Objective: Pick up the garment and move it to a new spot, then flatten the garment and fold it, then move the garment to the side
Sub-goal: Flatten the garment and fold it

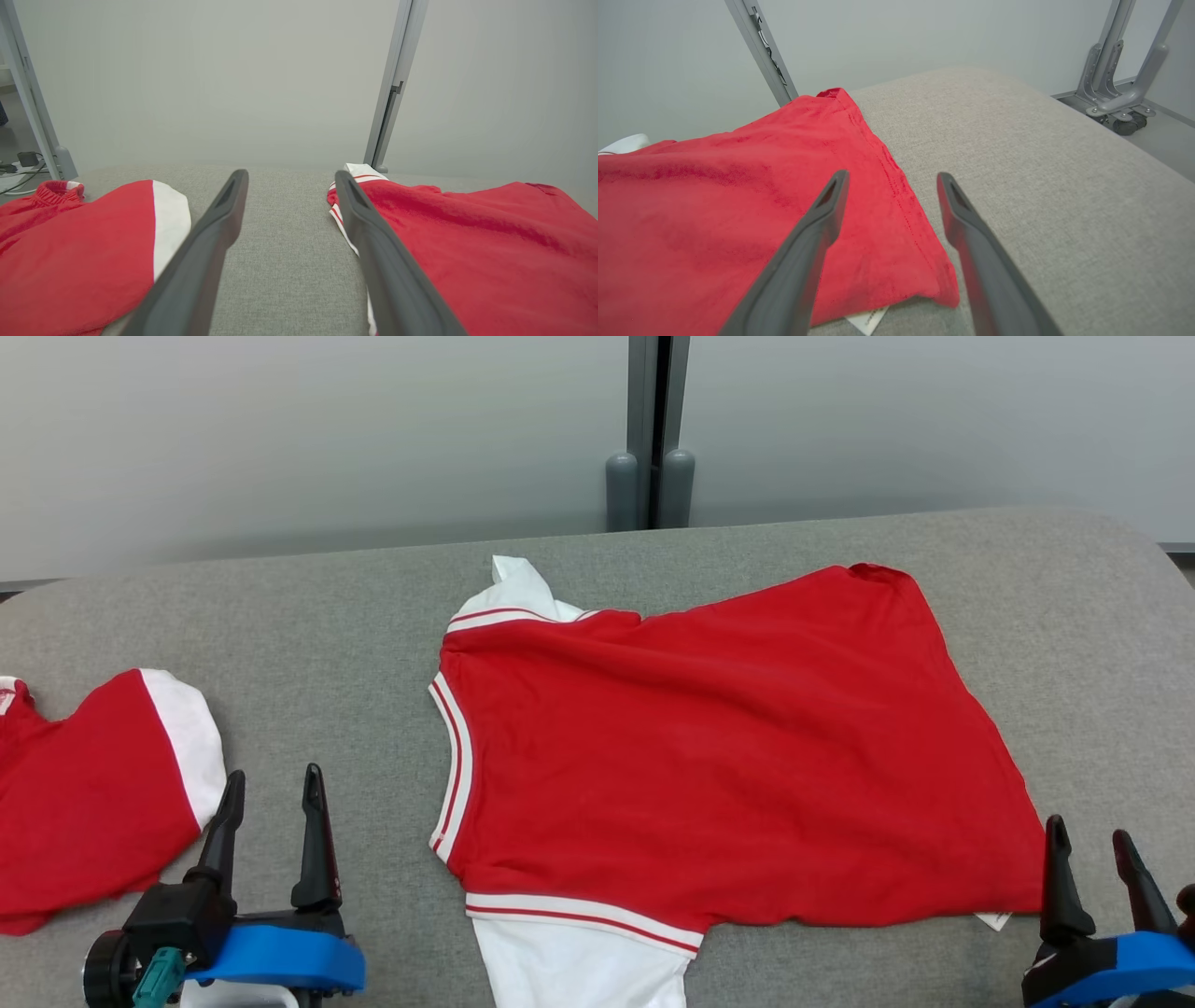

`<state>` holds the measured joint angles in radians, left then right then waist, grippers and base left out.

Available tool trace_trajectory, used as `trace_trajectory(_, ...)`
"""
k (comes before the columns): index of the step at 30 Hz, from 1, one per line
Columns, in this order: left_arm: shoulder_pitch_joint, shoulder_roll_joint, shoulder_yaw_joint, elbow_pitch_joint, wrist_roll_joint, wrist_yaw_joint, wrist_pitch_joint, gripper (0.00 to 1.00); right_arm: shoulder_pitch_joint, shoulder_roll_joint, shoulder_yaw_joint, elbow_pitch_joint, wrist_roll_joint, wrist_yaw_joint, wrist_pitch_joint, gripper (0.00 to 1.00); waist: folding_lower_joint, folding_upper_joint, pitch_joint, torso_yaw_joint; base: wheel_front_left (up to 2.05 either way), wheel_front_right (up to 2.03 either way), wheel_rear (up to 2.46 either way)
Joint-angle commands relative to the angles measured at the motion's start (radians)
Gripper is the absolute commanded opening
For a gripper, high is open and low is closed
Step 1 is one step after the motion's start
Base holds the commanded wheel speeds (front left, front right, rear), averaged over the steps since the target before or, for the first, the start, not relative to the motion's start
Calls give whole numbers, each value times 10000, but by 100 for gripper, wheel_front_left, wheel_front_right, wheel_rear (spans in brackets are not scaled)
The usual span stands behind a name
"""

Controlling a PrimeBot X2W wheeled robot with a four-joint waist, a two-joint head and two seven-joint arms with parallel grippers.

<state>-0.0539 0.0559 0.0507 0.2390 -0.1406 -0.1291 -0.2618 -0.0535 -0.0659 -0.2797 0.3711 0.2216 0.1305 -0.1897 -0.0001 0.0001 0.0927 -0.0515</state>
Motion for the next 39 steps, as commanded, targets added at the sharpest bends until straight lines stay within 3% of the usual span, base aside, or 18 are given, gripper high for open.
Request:
trace_trajectory(1,80,-13,43,-33,48,-22,-46,100,-38,49,59,-188,-101,5,-115,100,1,-1,-46,6,0,0,0)
trace_trajectory(10,190,16,141,-114,132,-22,-46,100,-321,131,1054,-1488,-607,5,-614,100,1,-1,-165,118,0,0,0)
trace_trajectory(20,251,96,253,-173,283,4,-46,100,-287,149,2491,-2031,-779,5,-762,100,1,-1,-156,291,0,0,0)
trace_trajectory(39,278,76,218,-89,535,52,-46,100,58,150,2610,-1987,-701,5,-770,100,1,-1,-185,371,0,0,0)
